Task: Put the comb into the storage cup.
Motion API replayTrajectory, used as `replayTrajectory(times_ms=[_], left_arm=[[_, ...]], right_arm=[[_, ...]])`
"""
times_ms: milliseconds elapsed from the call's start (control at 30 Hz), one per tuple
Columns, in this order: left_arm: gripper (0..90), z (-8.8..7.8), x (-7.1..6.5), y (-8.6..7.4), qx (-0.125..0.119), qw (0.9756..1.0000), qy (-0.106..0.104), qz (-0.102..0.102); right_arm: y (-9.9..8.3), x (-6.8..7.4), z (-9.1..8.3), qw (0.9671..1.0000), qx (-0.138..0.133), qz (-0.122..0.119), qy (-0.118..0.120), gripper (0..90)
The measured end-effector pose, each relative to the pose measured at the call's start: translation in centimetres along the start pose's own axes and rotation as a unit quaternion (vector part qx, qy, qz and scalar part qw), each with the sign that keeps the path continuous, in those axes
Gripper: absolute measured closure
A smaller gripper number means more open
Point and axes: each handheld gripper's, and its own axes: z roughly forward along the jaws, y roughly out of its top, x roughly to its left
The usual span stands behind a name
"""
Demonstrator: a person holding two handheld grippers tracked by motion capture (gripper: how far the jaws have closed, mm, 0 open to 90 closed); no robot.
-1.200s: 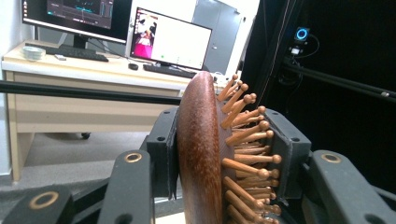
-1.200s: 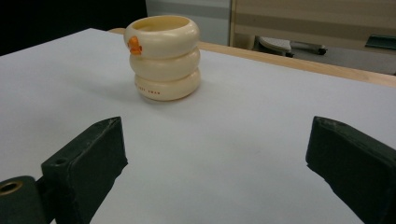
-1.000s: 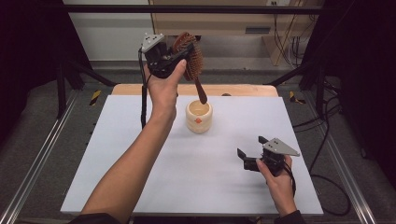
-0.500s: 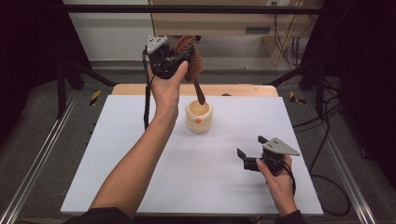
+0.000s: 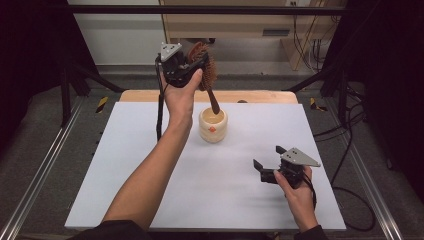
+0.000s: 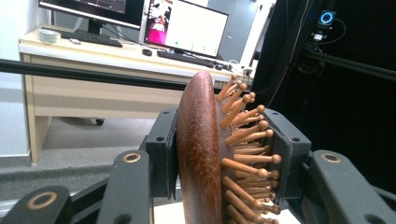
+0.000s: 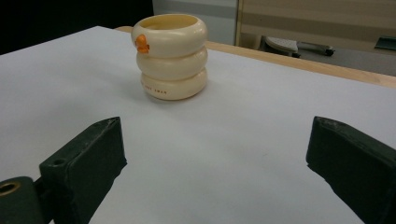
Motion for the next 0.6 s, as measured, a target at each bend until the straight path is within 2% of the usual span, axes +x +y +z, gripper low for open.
replayTrajectory(times_ms=[600], left_arm=[[51.6,1.3,1.0,-2.5,0.014,0.9997,0.018,-0.007]], right_arm=[[0.0,0.1,0.0,1.0,0.002,-0.003,0.001,4.9]])
